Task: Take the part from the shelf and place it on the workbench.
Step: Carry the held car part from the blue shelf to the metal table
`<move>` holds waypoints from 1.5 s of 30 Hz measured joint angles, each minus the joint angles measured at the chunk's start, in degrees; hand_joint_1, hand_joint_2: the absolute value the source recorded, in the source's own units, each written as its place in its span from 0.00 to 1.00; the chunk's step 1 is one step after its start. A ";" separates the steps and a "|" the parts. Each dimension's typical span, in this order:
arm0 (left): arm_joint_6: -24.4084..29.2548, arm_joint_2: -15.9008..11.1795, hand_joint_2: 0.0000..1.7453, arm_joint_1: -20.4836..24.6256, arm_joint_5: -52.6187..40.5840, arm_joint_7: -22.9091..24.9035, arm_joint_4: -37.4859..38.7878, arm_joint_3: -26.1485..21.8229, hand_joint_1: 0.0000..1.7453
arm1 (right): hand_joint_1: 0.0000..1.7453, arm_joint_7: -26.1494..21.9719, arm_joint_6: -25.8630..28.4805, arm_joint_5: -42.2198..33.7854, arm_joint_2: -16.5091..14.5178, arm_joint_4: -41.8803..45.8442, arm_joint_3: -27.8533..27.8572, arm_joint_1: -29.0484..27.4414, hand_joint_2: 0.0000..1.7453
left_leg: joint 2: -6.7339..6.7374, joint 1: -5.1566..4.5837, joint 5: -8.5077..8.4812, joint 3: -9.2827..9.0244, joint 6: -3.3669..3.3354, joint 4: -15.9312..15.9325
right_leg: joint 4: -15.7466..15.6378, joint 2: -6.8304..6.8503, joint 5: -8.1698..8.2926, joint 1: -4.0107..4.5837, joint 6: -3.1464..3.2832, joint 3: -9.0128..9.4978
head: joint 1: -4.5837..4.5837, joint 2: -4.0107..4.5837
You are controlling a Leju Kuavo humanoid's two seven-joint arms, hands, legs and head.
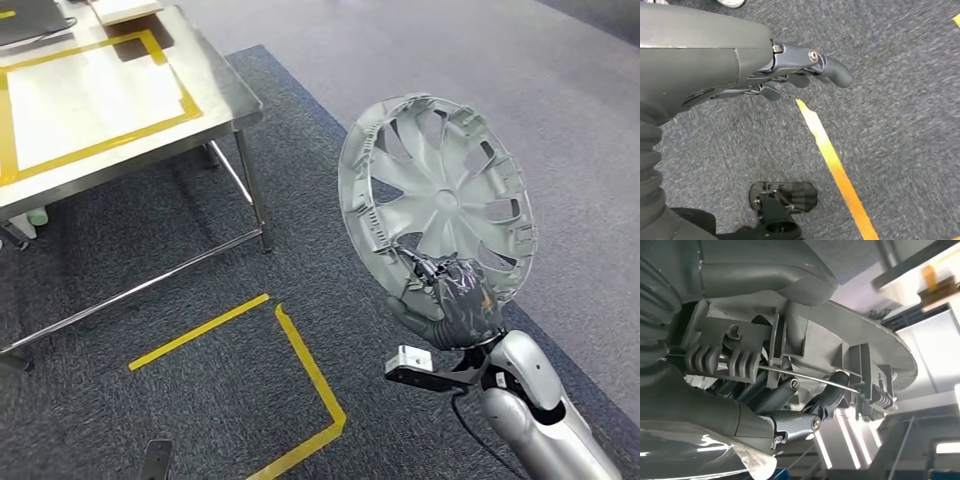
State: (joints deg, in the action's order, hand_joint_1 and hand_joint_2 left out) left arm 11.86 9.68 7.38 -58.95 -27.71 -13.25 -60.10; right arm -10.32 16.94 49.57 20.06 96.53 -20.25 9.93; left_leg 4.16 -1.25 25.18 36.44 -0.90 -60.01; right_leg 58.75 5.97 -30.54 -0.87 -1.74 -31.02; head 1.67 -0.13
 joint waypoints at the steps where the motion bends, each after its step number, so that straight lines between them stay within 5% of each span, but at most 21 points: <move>1: 0.01 -0.01 1.00 -0.01 0.00 0.00 0.00 0.01 0.00 | 1.00 -0.01 0.00 0.00 0.00 0.01 -0.02 0.09 1.00 | -0.54 -0.05 0.08 0.00 -0.27 0.41 | -0.16 0.68 -0.10 0.10 -0.30 0.18 | 0.01 0.00; 2: 0.01 -0.02 1.00 -0.10 0.00 0.00 -0.01 0.01 0.00 | 1.00 -0.02 -0.01 0.01 0.01 0.04 -0.04 0.14 1.00 | -1.17 0.13 0.01 -0.15 -0.53 0.66 | -0.30 0.97 -0.34 0.08 -0.63 0.33 | -0.03 0.00; 4: 0.01 -0.03 1.00 -0.18 -0.02 0.00 -0.01 -0.01 0.00 | 1.00 -0.05 -0.01 0.01 0.02 0.12 -0.10 0.30 1.00 | -2.57 0.56 -0.20 -0.70 -1.06 1.39 | 1.41 -1.22 -1.76 -0.06 -1.10 -0.26 | -0.20 0.00; 6: -0.05 0.02 1.00 0.00 -0.08 0.00 -0.01 0.00 0.00 | 1.00 -0.08 -0.03 0.04 0.06 0.14 -0.10 0.35 1.00 | -3.91 0.79 -0.27 -0.93 -1.45 1.65 | 7.61 -4.68 -4.59 -0.18 -1.24 -3.52 | -0.48 0.00; 8: -0.14 0.14 1.00 0.09 -0.20 0.00 0.00 0.01 0.00 | 1.00 -0.10 -0.07 0.08 0.09 0.11 -0.14 0.23 1.00 | -5.41 0.78 -0.21 -0.95 -1.65 1.59 | 14.24 -5.73 -6.29 -0.19 -1.28 -7.70 | -0.56 0.00; 9: -0.16 0.19 1.00 0.06 -0.26 0.00 0.00 0.01 0.00 | 1.00 -0.10 -0.08 0.08 0.09 0.11 -0.18 0.19 1.00 | -6.20 0.79 -0.15 -1.01 -1.66 1.56 | 15.18 -5.84 -5.62 -0.19 -1.28 -8.81 | -0.56 0.00; 12: -0.16 0.23 1.00 0.01 -0.26 0.01 0.00 0.01 0.00 | 1.00 -0.10 -0.09 0.08 0.10 0.09 -0.24 0.20 1.00 | -8.56 0.96 0.18 -1.23 -1.26 1.25 | 6.98 -7.55 0.84 -0.51 -1.27 -6.50 | -0.57 0.00; 15: -0.16 0.18 1.00 0.05 -0.24 0.03 0.00 0.01 0.00 | 1.00 -0.14 -0.10 0.08 0.11 0.04 -0.33 0.13 1.00 | -10.49 1.05 0.36 -0.52 -0.41 0.53 | 0.95 -10.42 2.39 -0.91 -0.95 -3.63 | -0.48 0.00; 18: -0.13 0.10 1.00 -0.36 -0.24 0.05 -0.01 0.01 0.00 | 1.00 -0.10 -0.11 0.06 0.10 0.02 -0.41 0.17 1.00 | -11.03 1.16 0.55 -0.01 0.39 0.13 | 0.67 -8.91 2.27 -0.92 -0.03 -3.11 | -0.39 0.00; 21: -0.06 0.11 1.00 -0.24 -0.23 0.07 0.00 0.01 0.00 | 1.00 -0.09 -0.11 0.08 0.13 0.02 -0.38 0.09 1.00 | -6.46 1.07 4.12 3.00 1.36 -6.73 | 0.40 -6.71 2.02 -0.85 0.88 -2.41 | 0.20 0.00; 24: -0.05 0.11 1.00 -0.20 -0.22 0.08 0.00 0.01 0.00 | 1.00 -0.11 -0.11 0.09 0.15 0.02 -0.41 0.00 1.00 | -4.77 1.43 6.55 7.04 1.68 -15.04 | 0.42 -4.42 1.54 -0.52 1.27 -1.91 | 0.31 0.00; 26: -0.05 0.11 1.00 -0.27 -0.22 0.09 0.00 0.01 0.00 | 1.00 -0.13 -0.11 0.09 0.15 0.02 -0.45 0.00 1.00 | -4.44 1.37 3.49 5.38 1.30 -11.41 | 0.42 -3.03 1.14 -0.34 1.25 -1.36 | 0.31 0.00; 28: -0.05 0.07 1.00 -0.22 -0.22 0.09 0.00 0.01 0.00 | 1.00 -0.13 -0.10 0.09 0.15 0.03 -0.44 0.01 1.00 | -2.16 0.66 0.30 1.81 0.34 -4.03 | 0.37 -1.70 0.68 -0.05 1.08 -0.74 | 0.29 0.00; 30: -0.05 0.04 1.00 -0.10 -0.22 0.09 0.00 0.01 0.00 | 1.00 -0.11 -0.09 0.09 0.15 0.04 -0.39 0.01 1.00 | -0.08 -0.19 -0.23 0.07 -0.49 -0.09 | 0.24 -0.44 0.36 0.23 0.73 -0.49 | 0.22 0.00; 33: -0.05 0.03 1.00 -0.27 -0.22 0.08 -0.01 0.01 0.00 | 1.00 -0.12 -0.09 0.09 0.16 0.10 -0.39 0.07 1.00 | -1.37 -0.24 -0.17 -0.19 -1.07 0.96 | 0.00 0.67 -0.18 0.36 -0.05 -0.19 | 0.07 0.00; 35: -0.06 0.02 1.00 -0.27 -0.22 0.07 -0.02 0.01 0.00 | 1.00 -0.13 -0.05 0.04 0.21 0.16 -0.36 0.10 1.00 | -2.70 0.23 -0.51 -0.64 -1.61 1.66 | 2.80 -1.82 -2.05 0.24 -0.45 -1.46 | -0.14 0.00; 37: -0.13 0.08 1.00 -0.12 -0.26 0.07 -0.02 0.02 0.00 | 1.00 -0.13 -0.02 0.04 0.35 0.16 -0.33 -0.12 1.00 | -4.08 0.49 -0.61 -0.73 -1.92 1.81 | 9.86 -4.84 -5.05 0.11 -0.59 -5.23 | -0.37 0.00; 39: -0.21 0.18 1.00 -0.12 -0.31 0.07 -0.01 0.02 0.00 | 1.00 -0.12 -0.03 0.07 0.45 0.15 -0.35 -0.43 1.00 | -5.40 0.54 -0.54 -0.78 -1.99 1.75 | 15.31 -5.68 -5.96 0.10 -0.76 -8.81 | -0.43 0.00; 41: -0.24 0.25 1.00 -0.20 -0.33 0.08 0.00 0.02 0.00 | 1.00 -0.13 -0.02 0.07 0.46 0.15 -0.36 -0.54 1.00 | -6.41 0.69 -0.35 -0.90 -1.86 1.54 | 12.87 -5.78 -2.60 0.02 -0.93 -8.85 | -0.43 0.00; 43: -0.30 0.21 1.00 -0.22 -0.40 0.04 0.00 0.02 0.00 | 1.00 -0.11 0.01 0.14 0.46 0.14 -0.36 -0.50 1.00 | -7.16 0.77 0.12 -0.86 -1.33 0.98 | 5.62 -6.03 1.64 -0.21 -1.24 -6.13 | -0.50 0.01; 45: -0.43 0.14 1.00 -0.25 -0.54 -0.11 0.00 0.04 0.00 | 1.00 -0.13 0.13 0.37 0.46 0.16 -0.37 -0.44 1.00 | -7.58 0.62 0.46 -0.48 -0.74 0.30 | 1.60 -6.53 2.83 -0.33 -1.02 -4.30 | -0.58 0.01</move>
State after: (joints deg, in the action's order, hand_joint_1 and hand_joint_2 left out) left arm 11.43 9.82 7.13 -59.48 -27.82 -13.25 -60.06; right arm -10.45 17.08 49.94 20.52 96.68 -20.62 9.48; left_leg -3.43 -0.63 25.63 35.96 -1.64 -59.72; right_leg 60.36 -0.56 -27.72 -1.19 -2.75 -35.32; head 1.09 -0.13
